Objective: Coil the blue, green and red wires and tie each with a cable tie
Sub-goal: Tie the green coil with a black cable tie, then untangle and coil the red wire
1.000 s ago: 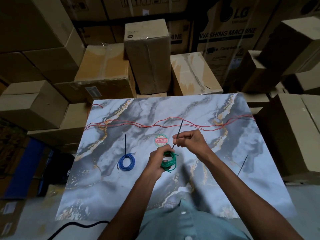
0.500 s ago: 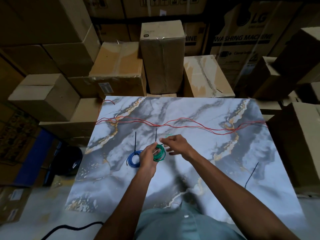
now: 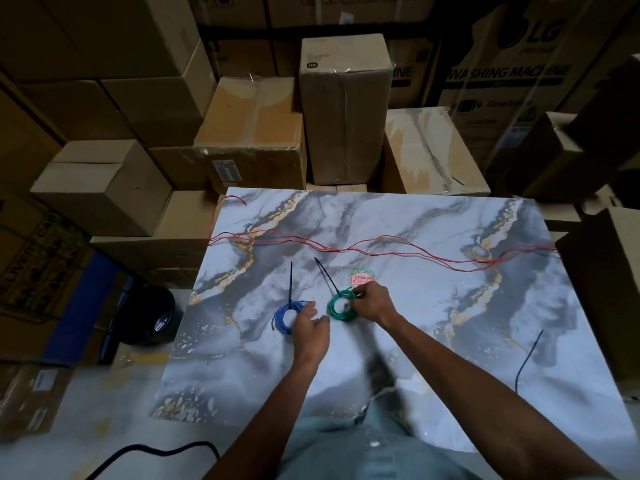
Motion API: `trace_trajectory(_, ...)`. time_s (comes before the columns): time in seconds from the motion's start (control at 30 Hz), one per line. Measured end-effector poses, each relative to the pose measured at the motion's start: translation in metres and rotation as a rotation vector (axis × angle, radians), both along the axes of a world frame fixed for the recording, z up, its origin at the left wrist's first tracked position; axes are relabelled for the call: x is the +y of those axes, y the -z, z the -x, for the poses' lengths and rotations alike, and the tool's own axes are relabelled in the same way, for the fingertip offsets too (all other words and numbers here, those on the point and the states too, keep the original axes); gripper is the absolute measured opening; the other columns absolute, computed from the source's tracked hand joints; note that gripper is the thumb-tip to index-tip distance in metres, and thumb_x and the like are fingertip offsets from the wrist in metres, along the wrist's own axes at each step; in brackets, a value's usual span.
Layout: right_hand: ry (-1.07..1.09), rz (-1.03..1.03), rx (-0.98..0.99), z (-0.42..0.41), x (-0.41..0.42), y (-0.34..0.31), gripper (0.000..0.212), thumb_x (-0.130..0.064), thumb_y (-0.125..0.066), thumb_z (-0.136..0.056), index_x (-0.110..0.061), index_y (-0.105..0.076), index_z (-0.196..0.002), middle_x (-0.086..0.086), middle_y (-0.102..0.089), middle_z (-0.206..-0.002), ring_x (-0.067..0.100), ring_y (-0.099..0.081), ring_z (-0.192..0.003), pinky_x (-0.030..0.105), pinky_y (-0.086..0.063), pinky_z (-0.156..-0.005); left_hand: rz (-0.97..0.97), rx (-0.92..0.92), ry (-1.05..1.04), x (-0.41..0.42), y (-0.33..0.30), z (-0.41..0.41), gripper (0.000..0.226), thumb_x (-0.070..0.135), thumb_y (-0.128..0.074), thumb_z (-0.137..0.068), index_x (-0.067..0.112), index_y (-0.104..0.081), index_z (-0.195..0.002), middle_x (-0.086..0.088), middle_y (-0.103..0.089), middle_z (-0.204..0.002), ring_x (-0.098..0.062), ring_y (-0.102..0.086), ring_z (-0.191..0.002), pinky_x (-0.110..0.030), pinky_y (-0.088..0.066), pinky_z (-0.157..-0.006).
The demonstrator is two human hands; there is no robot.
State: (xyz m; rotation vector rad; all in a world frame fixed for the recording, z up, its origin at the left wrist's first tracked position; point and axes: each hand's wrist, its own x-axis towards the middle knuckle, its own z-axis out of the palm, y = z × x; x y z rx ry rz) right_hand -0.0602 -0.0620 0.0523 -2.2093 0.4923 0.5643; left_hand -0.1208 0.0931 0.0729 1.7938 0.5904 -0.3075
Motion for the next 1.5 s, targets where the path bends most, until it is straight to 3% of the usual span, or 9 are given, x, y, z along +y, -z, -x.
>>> trace_trajectory(0.1,-0.001,0.028,-0.019,-0.004,0.012,0.000,0.038,-0.025,-0.081,-0.079,-0.017,-0.078,-0.116,0.009,-0.078,-0.109,0.024,-0.071,-0.105,0.031,-0.055,-0.093,-0.123,-0.038,0.158,0.001,0.002,0.004,0.039,0.007,-0.059,-0.091,0.008,-0.061,-0.130,-0.007,-0.062,-0.125,-0.020,-0.063,-0.096,-0.024,-0.048,-0.083)
trace_trajectory(0.27,0.040,0.044,-0.015,0.001,0.027,0.000,0.032,-0.026,-0.085,-0.078,-0.011,-0.075,-0.105,0.010,-0.075,-0.102,0.025,-0.071,-0.096,0.033,-0.058,-0.088,-0.273,-0.123,0.347,-0.003,0.004,0.011,0.047,0.016,-0.065,-0.087,0.008,-0.059,-0.133,-0.007,-0.055,-0.127,-0.026,-0.058,-0.115,-0.039,-0.048,-0.102)
trace_trajectory(0.4,0.048,0.037,0.039,0.008,0.026,0.005,0.022,-0.034,-0.085,-0.075,-0.021,-0.071,-0.085,0.007,-0.076,-0.093,0.024,-0.074,-0.086,0.038,-0.062,-0.085,-0.352,-0.191,0.382,-0.002,0.005,0.013,0.039,0.014,-0.067,-0.084,0.006,-0.066,-0.122,-0.006,-0.057,-0.116,-0.025,-0.056,-0.111,-0.037,-0.048,-0.099)
trace_trajectory(0.7,0.035,0.024,0.064,0.006,0.001,0.005,0.055,-0.062,-0.061,-0.093,-0.013,-0.068,-0.068,0.011,-0.072,-0.078,0.029,-0.072,-0.083,0.035,-0.057,-0.082,-0.396,-0.320,0.315,-0.014,-0.002,0.005,0.018,0.009,-0.064,-0.085,0.007,-0.073,-0.101,-0.006,-0.067,-0.102,-0.024,-0.062,-0.094,-0.030,-0.050,-0.084)
trace_trajectory(0.87,0.032,-0.033,0.035,0.000,-0.024,0.001,0.050,-0.053,-0.061,-0.095,-0.008,-0.079,-0.084,0.015,-0.076,-0.084,0.033,-0.073,-0.086,0.040,-0.060,-0.082,-0.361,-0.277,0.286,-0.027,-0.011,-0.009,0.017,0.017,-0.060,-0.089,0.015,-0.072,-0.100,-0.001,-0.073,-0.095,-0.017,-0.066,-0.085,-0.027,-0.051,-0.076)
trace_trajectory(1.03,0.016,-0.006,0.022,-0.010,-0.056,0.000,0.041,-0.042,-0.066,-0.094,-0.004,-0.077,-0.082,0.015,-0.076,-0.076,0.031,-0.074,-0.074,0.041,-0.062,-0.079,-0.383,-0.217,0.306,-0.037,-0.013,-0.026,0.012,0.028,-0.059,-0.086,0.024,-0.071,-0.086,0.003,-0.073,-0.078,-0.021,-0.067,-0.074,-0.036,-0.057,-0.067)
trace_trajectory(1.17,0.034,0.040,-0.036,-0.024,-0.083,-0.002,0.033,-0.038,-0.068,-0.093,-0.014,-0.071,-0.070,0.009,-0.070,-0.069,0.028,-0.069,-0.074,0.042,-0.060,-0.083,-0.412,-0.182,0.308,-0.052,-0.017,-0.039,0.015,0.034,-0.058,-0.087,0.026,-0.071,-0.086,0.001,-0.073,-0.082,-0.026,-0.068,-0.080,-0.035,-0.057,-0.068)
trace_trajectory(1.33,0.105,0.059,-0.104,-0.046,-0.106,-0.003,0.020,-0.034,-0.070,-0.090,-0.016,-0.076,-0.096,0.012,-0.077,-0.103,0.030,-0.069,-0.107,0.035,-0.053,-0.092,-0.396,-0.170,0.299,-0.076,-0.019,-0.052,0.020,0.032,-0.057,-0.090,0.020,-0.073,-0.093,-0.007,-0.075,-0.096,-0.032,-0.067,-0.092,-0.035,-0.057,-0.076)
trace_trajectory(1.5,0.138,0.157,-0.250,-0.062,-0.118,0.001,0.028,-0.020,-0.065,-0.091,-0.007,-0.066,-0.116,0.023,-0.065,-0.113,0.040,-0.060,-0.109,0.038,-0.047,-0.089,-0.351,-0.133,0.317,-0.097,-0.012,-0.070,0.017,0.036,-0.059,-0.083,0.023,-0.070,-0.082,0.002,-0.071,-0.071,-0.025,-0.068,-0.077,-0.036,-0.056,-0.071)
